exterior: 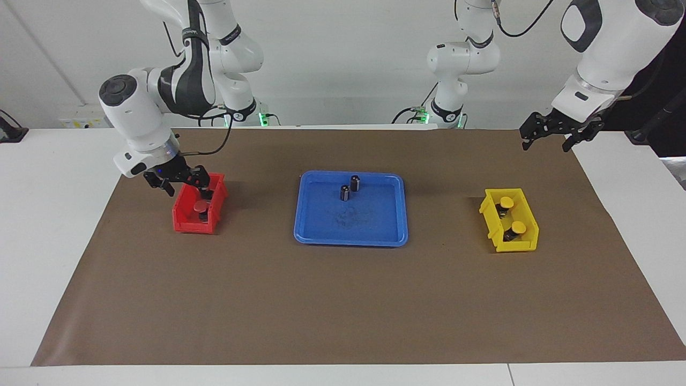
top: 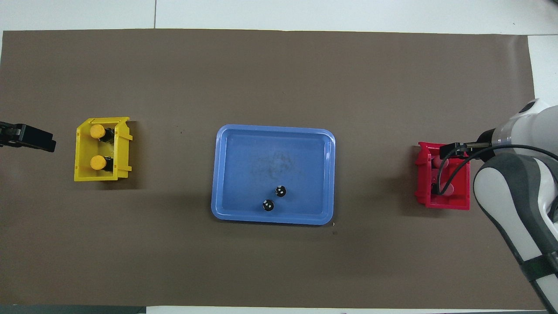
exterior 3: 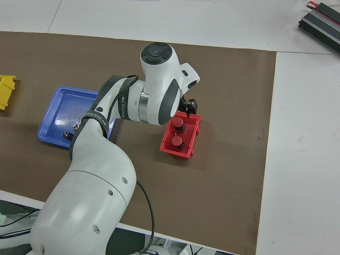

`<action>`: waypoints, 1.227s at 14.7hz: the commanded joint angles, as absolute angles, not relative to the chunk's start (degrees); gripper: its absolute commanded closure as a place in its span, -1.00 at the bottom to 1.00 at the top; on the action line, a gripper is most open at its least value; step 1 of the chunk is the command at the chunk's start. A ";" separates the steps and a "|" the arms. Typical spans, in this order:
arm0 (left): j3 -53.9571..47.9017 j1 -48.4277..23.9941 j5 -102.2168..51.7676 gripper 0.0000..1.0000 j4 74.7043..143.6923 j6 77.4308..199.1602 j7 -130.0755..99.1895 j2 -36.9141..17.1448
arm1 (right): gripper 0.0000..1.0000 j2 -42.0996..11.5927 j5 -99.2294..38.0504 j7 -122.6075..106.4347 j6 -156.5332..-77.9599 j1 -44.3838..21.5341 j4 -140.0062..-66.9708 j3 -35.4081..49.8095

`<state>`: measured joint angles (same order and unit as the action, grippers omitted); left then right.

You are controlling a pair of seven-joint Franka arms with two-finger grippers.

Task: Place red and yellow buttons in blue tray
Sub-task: 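Reach the right gripper into the red holder and grasp a red button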

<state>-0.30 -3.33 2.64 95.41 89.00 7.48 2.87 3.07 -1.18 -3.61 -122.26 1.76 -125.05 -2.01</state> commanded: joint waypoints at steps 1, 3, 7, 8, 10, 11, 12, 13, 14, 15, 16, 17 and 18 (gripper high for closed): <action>-0.18 -3.16 1.76 -1.00 97.03 88.68 7.73 4.57 | -0.60 2.82 -2.37 -6.24 -125.41 2.02 -127.00 -1.85; -0.18 -3.16 1.76 -1.00 97.03 88.68 7.73 4.57 | -0.58 1.33 -2.37 -6.68 -126.82 2.11 -127.09 -1.85; -0.18 -3.16 1.76 -1.00 97.03 88.68 7.73 4.57 | -0.56 0.26 -2.46 -6.77 -129.46 1.93 -128.05 -1.85; -0.18 -3.16 1.76 -1.00 97.03 88.68 7.73 4.57 | -0.54 0.44 -2.46 -6.77 -131.03 1.93 -128.84 -1.85; -0.18 -3.16 1.76 -1.00 97.03 88.68 7.73 4.57 | -0.53 0.53 -2.46 -6.77 -132.01 1.93 -129.64 -1.85; -0.18 -3.16 1.76 -1.00 97.03 88.68 7.73 4.57 | -0.53 0.61 -2.46 -6.77 -132.10 1.93 -129.73 -1.85; -0.18 -3.16 1.76 -1.00 97.03 88.59 7.73 4.57 | -0.53 0.62 -2.46 -6.77 -132.10 2.02 -129.81 -1.85; -0.18 -3.16 1.76 -1.00 97.03 88.68 7.73 4.57 | -0.53 0.70 -2.46 -6.85 -132.10 2.11 -129.90 -1.85; -0.18 -3.16 1.76 -1.00 97.03 88.68 7.73 4.57 | -0.53 0.70 -2.46 -6.94 -132.01 2.11 -129.90 -1.85; -0.18 -3.16 1.76 -1.00 97.03 88.68 7.73 4.57 | -0.53 0.79 -2.46 -6.94 -132.10 2.11 -130.25 -1.85; -0.26 -3.16 1.76 -1.00 97.03 88.68 7.73 4.57 | -0.52 0.97 -2.46 -7.29 -132.10 2.37 -130.60 -1.85; -0.18 -3.16 1.76 -1.00 97.03 88.68 7.73 4.57 | -0.47 1.05 -2.46 -8.43 -132.10 2.55 -130.69 -1.85; -0.18 -3.16 1.76 -1.00 97.03 88.68 7.73 4.57 | -0.44 1.05 -2.46 -9.48 -132.10 2.64 -130.87 -1.85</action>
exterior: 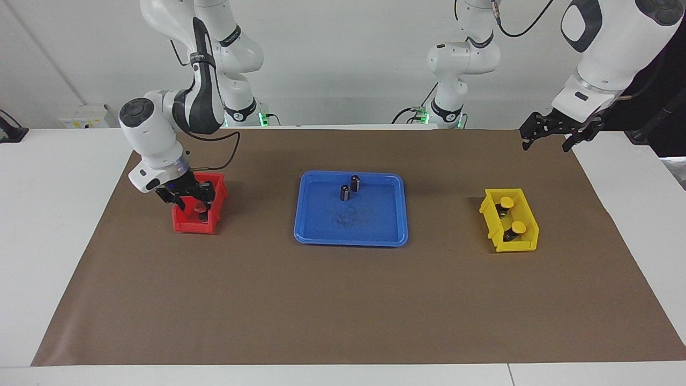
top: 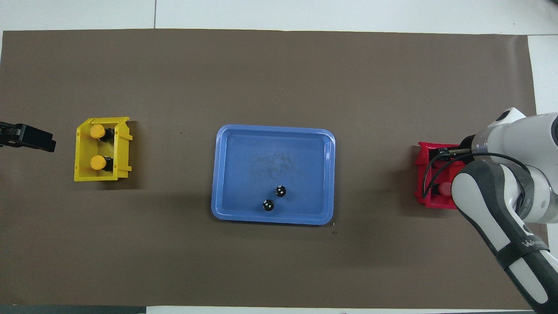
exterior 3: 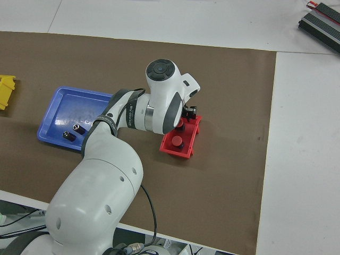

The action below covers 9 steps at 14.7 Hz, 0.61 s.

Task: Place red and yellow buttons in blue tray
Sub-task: 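Reach the right gripper into the red holder and grasp a red button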

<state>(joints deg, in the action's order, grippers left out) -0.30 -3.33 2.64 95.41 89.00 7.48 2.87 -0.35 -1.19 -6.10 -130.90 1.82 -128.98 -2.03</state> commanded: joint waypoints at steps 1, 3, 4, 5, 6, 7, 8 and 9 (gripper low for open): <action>-0.18 -3.16 1.76 -1.00 97.03 88.68 7.73 4.57 | -0.44 1.05 -2.46 -9.67 -132.10 2.64 -130.96 -1.85; -0.18 -3.16 1.76 -1.00 97.03 88.68 7.73 4.57 | -0.41 1.14 -2.46 -9.67 -132.10 2.55 -131.04 -1.85; -0.26 -3.16 1.76 -1.00 97.03 88.68 7.73 4.57 | -0.40 1.14 -2.46 -9.67 -132.10 2.55 -131.13 -1.85; -0.18 -3.16 1.76 -1.00 97.03 88.68 7.73 4.57 | -0.39 1.14 -2.46 -9.75 -132.10 2.55 -131.48 -1.85; -0.18 -3.16 1.76 -1.00 97.03 88.59 7.73 4.57 | -0.39 1.23 -2.46 -9.76 -132.19 2.55 -131.66 -1.85; -0.18 -3.16 1.76 -1.00 97.03 88.68 7.73 4.57 | -0.39 1.23 -2.46 -9.93 -132.27 2.64 -131.75 -1.85; -0.18 -3.16 1.76 -1.00 97.03 88.68 7.73 4.57 | -0.39 1.23 -2.46 -9.93 -132.28 2.64 -131.84 -1.85; -0.26 -3.16 1.76 -1.00 97.03 88.68 7.73 4.57 | -0.39 1.32 -2.46 -10.19 -132.28 2.64 -131.84 -1.85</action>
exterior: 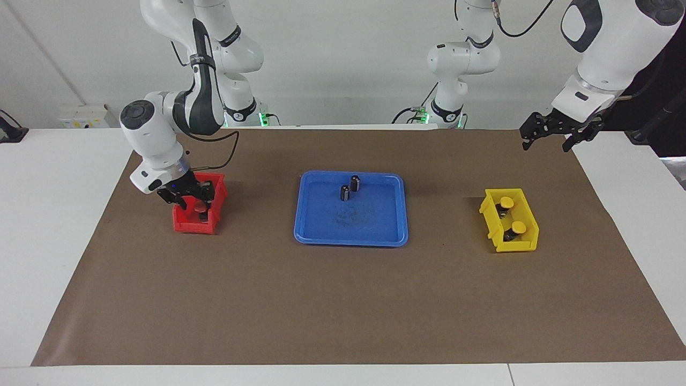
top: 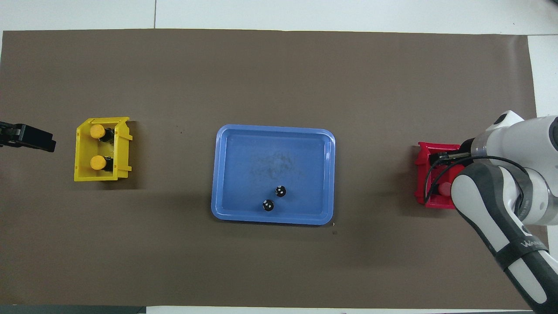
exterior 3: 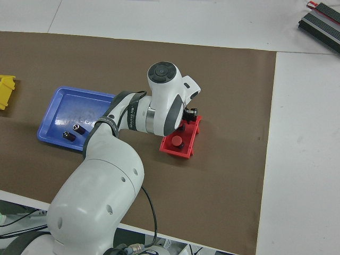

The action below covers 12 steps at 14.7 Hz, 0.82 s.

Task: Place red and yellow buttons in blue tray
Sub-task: 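Reach the right gripper into the red holder and grasp a red button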

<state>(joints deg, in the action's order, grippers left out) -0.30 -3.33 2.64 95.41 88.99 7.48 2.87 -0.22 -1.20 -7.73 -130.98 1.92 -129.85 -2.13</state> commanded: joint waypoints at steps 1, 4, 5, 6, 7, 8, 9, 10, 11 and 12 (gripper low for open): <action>-0.18 -3.16 1.76 -1.00 97.03 88.68 7.73 4.57 | -0.39 1.41 -2.46 -10.46 -132.28 2.64 -131.84 -1.85; -0.18 -3.16 1.76 -1.00 97.03 88.68 7.73 4.57 | -0.39 1.41 -2.46 -10.46 -132.36 2.64 -131.84 -1.85; -0.18 -3.16 1.76 -1.00 97.03 88.68 7.73 4.57 | -0.39 1.41 -2.46 -10.46 -132.28 2.64 -131.84 -1.85; -0.26 -3.16 1.76 -1.00 97.03 88.68 7.73 4.57 | -0.39 1.41 -2.46 -10.46 -132.28 2.72 -131.84 -1.85; -0.18 -3.16 1.76 -1.00 97.03 88.59 7.73 4.57 | -0.39 1.41 -2.46 -10.46 -132.28 2.72 -131.84 -1.85; -0.18 -3.16 1.76 -1.00 97.03 88.68 7.73 4.57 | -0.39 1.41 -2.46 -10.46 -132.28 3.16 -131.84 -1.93; -0.18 -3.16 1.76 -1.00 97.03 88.68 7.73 4.57 | -0.39 1.41 -2.46 -10.55 -132.28 3.43 -131.84 -1.93; -0.18 -3.16 1.76 -1.00 97.03 88.68 7.73 4.57 | -0.32 1.41 -2.46 -10.72 -132.28 3.43 -131.84 -1.85; -0.18 -3.16 1.76 -1.00 97.03 88.68 7.73 4.57 | -0.28 1.41 -2.46 -11.24 -132.28 3.51 -131.84 -1.93; -0.26 -3.16 1.76 -1.00 97.03 88.68 7.73 4.57 | -0.26 1.41 -2.46 -11.51 -132.28 3.60 -131.84 -1.85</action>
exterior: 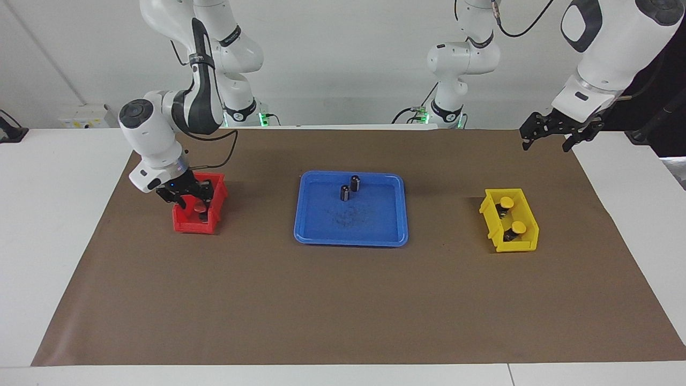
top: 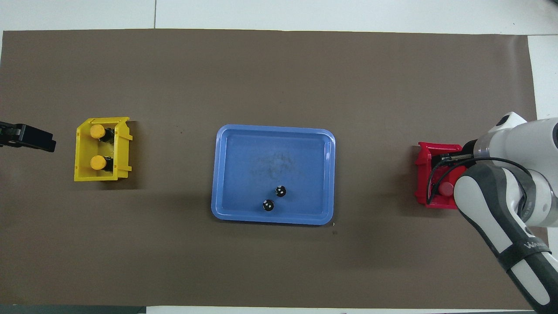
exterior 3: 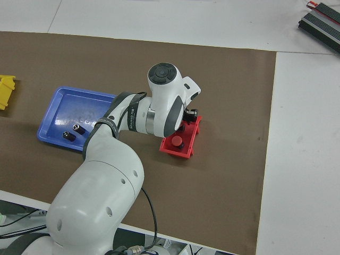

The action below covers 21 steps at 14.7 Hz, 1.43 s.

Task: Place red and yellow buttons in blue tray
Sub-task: 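Reach the right gripper into the red holder and grasp a red button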

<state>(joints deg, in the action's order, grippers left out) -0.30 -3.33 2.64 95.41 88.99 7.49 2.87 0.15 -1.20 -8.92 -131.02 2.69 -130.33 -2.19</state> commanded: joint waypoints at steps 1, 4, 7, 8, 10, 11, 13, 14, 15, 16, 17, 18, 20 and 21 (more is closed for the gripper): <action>-0.18 -3.16 1.76 -1.00 97.03 88.68 7.73 4.57 | -0.26 1.41 -2.46 -11.51 -132.28 3.52 -131.84 -1.93; -0.18 -3.16 1.76 -1.00 97.03 88.68 7.73 4.57 | -0.26 1.67 -2.46 -11.43 -133.58 3.25 -132.80 -1.85; -0.26 -3.16 1.76 -1.00 97.03 88.68 7.73 4.57 | -0.25 2.28 -2.46 -11.43 -137.37 2.82 -135.52 -1.85; -0.18 -3.16 1.76 -1.00 97.03 88.59 7.73 4.57 | -0.21 2.29 -2.46 -11.43 -137.81 2.81 -135.79 -1.85; -0.26 -3.25 1.76 -1.00 97.03 88.51 7.65 4.57 | -0.05 2.29 -2.46 -11.51 -137.99 2.81 -135.79 -1.85; -0.26 -3.34 1.76 -1.00 97.03 88.59 7.73 4.57 | 0.10 2.29 -2.46 -11.43 -137.99 2.81 -135.79 -1.85; -0.26 -3.16 1.76 -1.00 97.03 88.59 7.73 4.57 | 0.59 2.20 -2.46 -11.25 -137.90 2.64 -135.62 -1.85; -0.18 -3.16 1.76 -1.00 97.03 88.59 7.73 4.57 | 0.68 2.11 -2.46 -11.51 -137.12 2.72 -134.92 -1.85; -0.18 -3.16 1.76 -1.00 97.03 88.59 7.73 4.57 | 0.71 1.67 -2.46 -11.60 -135.54 2.64 -133.00 -1.85; -0.18 -3.16 1.76 -1.00 97.03 88.59 7.73 4.57 | 0.72 1.15 -2.29 -11.69 -131.79 2.64 -129.93 -1.85; -0.26 -3.16 1.76 -1.00 97.03 88.68 7.73 4.57 | 0.71 0.01 -2.29 -12.04 -126.61 2.72 -125.55 -1.85; -0.26 -3.25 1.76 -1.00 97.03 88.68 7.73 4.57 | 0.71 -0.78 -2.02 -11.95 -121.26 2.72 -121.16 -1.85; -0.26 -3.25 1.76 -1.00 97.38 87.29 7.73 4.83 | 0.71 -1.93 -1.85 -10.99 -111.93 2.38 -112.98 -1.67; -0.18 -3.16 1.76 -1.00 97.38 86.93 7.65 4.83 | 0.71 -2.37 -1.85 -8.81 -108.40 1.33 -109.55 -0.54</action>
